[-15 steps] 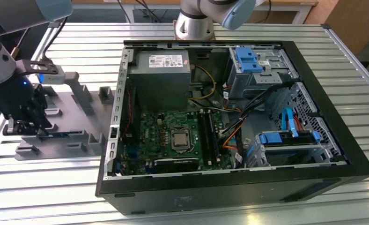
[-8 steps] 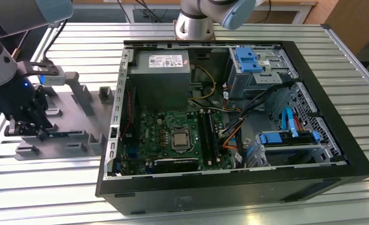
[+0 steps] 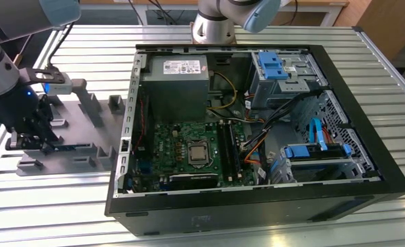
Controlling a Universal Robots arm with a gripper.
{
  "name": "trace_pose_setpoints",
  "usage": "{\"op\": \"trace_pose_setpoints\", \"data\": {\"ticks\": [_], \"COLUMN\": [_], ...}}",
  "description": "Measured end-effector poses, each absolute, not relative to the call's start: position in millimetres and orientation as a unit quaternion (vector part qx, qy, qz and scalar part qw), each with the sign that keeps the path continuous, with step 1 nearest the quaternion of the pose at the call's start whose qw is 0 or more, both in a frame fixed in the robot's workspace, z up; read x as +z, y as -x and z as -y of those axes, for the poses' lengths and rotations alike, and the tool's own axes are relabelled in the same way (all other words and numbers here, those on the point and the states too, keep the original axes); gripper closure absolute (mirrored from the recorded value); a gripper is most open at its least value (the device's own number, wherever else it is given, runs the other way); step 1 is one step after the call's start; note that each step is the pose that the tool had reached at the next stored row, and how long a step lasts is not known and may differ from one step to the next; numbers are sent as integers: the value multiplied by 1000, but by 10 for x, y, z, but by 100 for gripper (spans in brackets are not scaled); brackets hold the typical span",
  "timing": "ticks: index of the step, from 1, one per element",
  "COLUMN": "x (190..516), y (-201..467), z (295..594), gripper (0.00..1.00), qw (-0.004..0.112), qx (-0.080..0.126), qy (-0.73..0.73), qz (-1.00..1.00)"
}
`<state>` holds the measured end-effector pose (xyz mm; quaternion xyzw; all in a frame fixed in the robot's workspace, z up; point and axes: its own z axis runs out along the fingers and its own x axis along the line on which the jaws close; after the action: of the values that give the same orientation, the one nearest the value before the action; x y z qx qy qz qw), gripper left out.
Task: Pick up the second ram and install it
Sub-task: 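Pick up the second ram and move it above second insertion slot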
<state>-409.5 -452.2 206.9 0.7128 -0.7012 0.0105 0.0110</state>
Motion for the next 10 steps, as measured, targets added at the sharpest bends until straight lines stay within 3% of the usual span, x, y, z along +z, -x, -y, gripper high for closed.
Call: {"op": "trace_pose_setpoints", "data": {"ticks": [10], "x": [2041], "y": [4095], "z": [4566], "gripper": [69], "qw": [6], "qx": [6], "qy": [-713], "qz": [701]}}
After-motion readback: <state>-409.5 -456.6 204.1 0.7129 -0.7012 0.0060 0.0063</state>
